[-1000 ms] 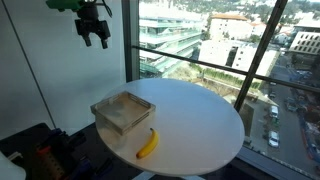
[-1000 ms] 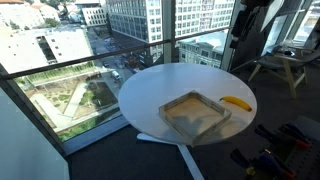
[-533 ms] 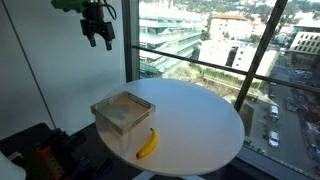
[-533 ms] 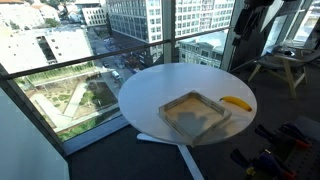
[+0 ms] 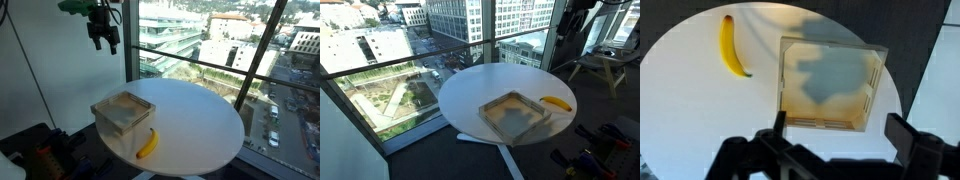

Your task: Put the banana in the box

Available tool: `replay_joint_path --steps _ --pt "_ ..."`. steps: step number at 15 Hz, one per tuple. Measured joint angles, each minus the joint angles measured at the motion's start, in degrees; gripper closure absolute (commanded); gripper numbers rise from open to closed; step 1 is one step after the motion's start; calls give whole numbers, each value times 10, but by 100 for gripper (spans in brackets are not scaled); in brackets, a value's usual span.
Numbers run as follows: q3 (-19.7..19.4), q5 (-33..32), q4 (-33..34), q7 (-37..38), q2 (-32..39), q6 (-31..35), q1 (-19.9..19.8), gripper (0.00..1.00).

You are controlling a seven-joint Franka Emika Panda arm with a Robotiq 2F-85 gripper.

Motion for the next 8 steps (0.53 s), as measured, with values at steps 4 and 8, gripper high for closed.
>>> replay_joint_path --steps 4,8 --pt "-5 0 0 0 8 0 -13 0" --pt "-13 0 0 0 19 0 -29 0"
